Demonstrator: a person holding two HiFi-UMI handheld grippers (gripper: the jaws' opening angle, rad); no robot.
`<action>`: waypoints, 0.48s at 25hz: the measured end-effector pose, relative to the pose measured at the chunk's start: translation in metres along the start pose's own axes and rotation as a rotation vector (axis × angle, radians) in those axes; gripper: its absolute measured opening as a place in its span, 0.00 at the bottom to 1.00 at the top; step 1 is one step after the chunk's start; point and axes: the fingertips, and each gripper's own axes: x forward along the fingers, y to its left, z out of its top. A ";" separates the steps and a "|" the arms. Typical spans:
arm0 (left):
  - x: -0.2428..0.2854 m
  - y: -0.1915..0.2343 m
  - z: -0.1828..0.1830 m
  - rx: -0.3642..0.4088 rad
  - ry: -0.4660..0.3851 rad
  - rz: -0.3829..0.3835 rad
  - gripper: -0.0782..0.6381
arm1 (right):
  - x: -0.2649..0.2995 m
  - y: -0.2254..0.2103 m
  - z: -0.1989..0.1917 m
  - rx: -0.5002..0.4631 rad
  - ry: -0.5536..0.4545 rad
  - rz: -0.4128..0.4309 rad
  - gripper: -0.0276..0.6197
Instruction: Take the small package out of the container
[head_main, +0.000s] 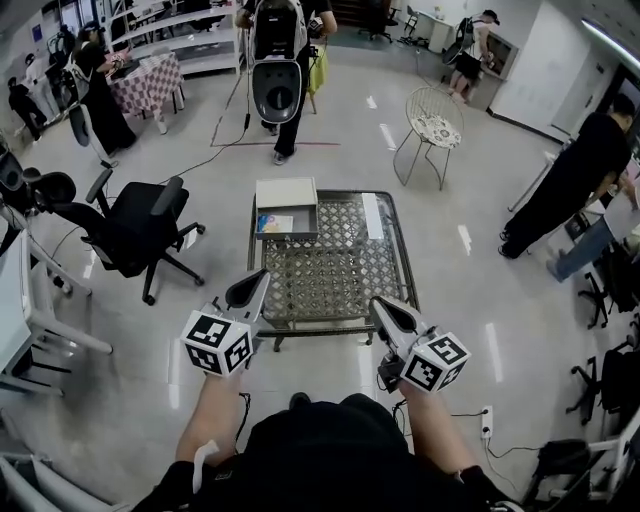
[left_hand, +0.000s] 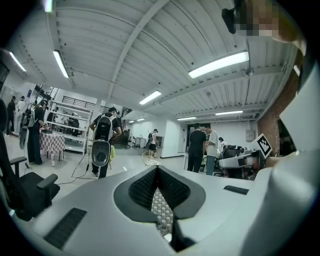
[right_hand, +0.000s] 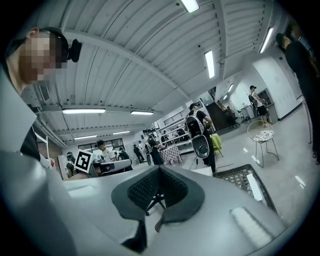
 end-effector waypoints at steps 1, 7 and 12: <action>0.000 0.004 -0.001 -0.005 0.003 0.000 0.12 | 0.007 0.000 -0.002 0.003 0.011 0.005 0.06; 0.008 0.038 -0.017 -0.043 0.030 0.038 0.12 | 0.053 -0.012 -0.017 0.038 0.067 0.050 0.06; 0.027 0.068 -0.023 -0.056 0.067 0.084 0.12 | 0.104 -0.032 -0.023 0.075 0.106 0.110 0.06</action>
